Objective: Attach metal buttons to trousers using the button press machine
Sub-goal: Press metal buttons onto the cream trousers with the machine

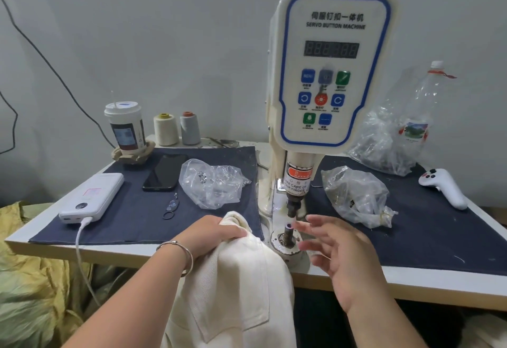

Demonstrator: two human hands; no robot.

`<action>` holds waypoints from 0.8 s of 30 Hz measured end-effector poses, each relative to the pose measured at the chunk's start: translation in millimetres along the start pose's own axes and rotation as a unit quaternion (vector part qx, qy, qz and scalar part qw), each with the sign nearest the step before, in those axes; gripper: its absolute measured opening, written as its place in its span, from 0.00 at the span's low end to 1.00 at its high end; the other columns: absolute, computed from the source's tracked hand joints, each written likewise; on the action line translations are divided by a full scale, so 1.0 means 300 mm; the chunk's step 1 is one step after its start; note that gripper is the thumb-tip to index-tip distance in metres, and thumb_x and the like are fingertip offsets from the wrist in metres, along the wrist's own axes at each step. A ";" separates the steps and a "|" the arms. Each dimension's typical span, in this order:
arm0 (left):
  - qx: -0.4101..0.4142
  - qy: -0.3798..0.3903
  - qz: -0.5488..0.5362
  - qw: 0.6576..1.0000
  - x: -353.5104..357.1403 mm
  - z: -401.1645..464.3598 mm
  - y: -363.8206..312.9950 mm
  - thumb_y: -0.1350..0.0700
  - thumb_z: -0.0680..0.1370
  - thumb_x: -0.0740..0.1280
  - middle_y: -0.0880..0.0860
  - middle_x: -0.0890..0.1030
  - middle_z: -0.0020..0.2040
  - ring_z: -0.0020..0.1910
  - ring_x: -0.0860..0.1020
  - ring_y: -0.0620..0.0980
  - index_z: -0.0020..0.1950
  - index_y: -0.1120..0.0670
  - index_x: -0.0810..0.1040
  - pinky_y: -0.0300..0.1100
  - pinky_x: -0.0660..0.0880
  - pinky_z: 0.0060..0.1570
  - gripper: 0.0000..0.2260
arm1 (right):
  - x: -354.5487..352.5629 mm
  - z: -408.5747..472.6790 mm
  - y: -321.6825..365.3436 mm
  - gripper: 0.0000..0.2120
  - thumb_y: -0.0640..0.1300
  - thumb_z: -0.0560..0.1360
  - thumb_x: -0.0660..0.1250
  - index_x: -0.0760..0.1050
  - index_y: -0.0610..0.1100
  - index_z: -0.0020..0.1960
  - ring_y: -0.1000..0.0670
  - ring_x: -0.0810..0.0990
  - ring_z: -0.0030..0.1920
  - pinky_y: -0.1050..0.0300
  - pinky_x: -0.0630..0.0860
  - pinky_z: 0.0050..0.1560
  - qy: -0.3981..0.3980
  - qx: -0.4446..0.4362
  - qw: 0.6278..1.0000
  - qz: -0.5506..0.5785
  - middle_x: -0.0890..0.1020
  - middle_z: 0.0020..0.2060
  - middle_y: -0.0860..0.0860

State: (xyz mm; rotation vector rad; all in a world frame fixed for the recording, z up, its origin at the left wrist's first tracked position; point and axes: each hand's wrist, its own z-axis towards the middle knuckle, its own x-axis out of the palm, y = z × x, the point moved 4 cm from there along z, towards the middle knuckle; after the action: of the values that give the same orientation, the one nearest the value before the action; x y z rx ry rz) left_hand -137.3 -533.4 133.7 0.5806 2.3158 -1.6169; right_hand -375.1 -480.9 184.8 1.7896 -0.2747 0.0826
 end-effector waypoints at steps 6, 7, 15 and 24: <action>0.021 0.025 0.042 0.999 0.002 0.014 -0.014 0.39 0.60 0.70 0.44 0.83 0.36 0.38 0.79 0.46 0.35 0.44 0.83 0.43 0.75 0.46 0.11 | 0.268 -0.073 0.017 0.08 0.38 0.68 0.68 0.79 0.51 0.40 0.52 0.79 0.31 0.60 0.75 0.31 0.067 -0.246 0.953 -0.165 0.83 0.34 0.51; 0.024 0.023 0.043 0.999 0.001 0.010 -0.020 0.41 0.60 0.68 0.45 0.81 0.35 0.39 0.78 0.47 0.33 0.46 0.80 0.45 0.76 0.46 0.10 | 0.331 -0.038 0.028 0.09 0.37 0.68 0.68 0.79 0.50 0.41 0.51 0.79 0.34 0.57 0.76 0.35 0.075 -0.274 0.934 -0.215 0.83 0.34 0.51; 0.055 0.008 0.012 0.998 -0.009 0.037 0.006 0.40 0.61 0.69 0.39 0.84 0.36 0.42 0.82 0.41 0.37 0.43 0.83 0.40 0.74 0.43 0.11 | 0.714 0.396 -0.027 0.17 0.39 0.77 0.60 0.77 0.51 0.62 0.43 0.68 0.62 0.52 0.69 0.52 0.092 -0.309 0.673 -0.666 0.71 0.60 0.45; 0.064 0.038 0.008 0.997 -0.001 0.067 0.010 0.44 0.62 0.65 0.41 0.77 0.26 0.29 0.72 0.39 0.26 0.47 0.78 0.36 0.70 0.35 0.09 | 0.805 0.601 -0.075 0.18 0.39 0.76 0.64 0.73 0.40 0.65 0.43 0.68 0.63 0.51 0.69 0.54 0.056 -0.236 0.635 -0.734 0.67 0.65 0.44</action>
State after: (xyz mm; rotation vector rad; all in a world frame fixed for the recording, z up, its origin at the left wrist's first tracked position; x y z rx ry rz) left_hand -135.8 -551.4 124.3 0.6973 2.2655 -1.7753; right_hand -152.3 -684.6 169.6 1.0012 1.2035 -0.9570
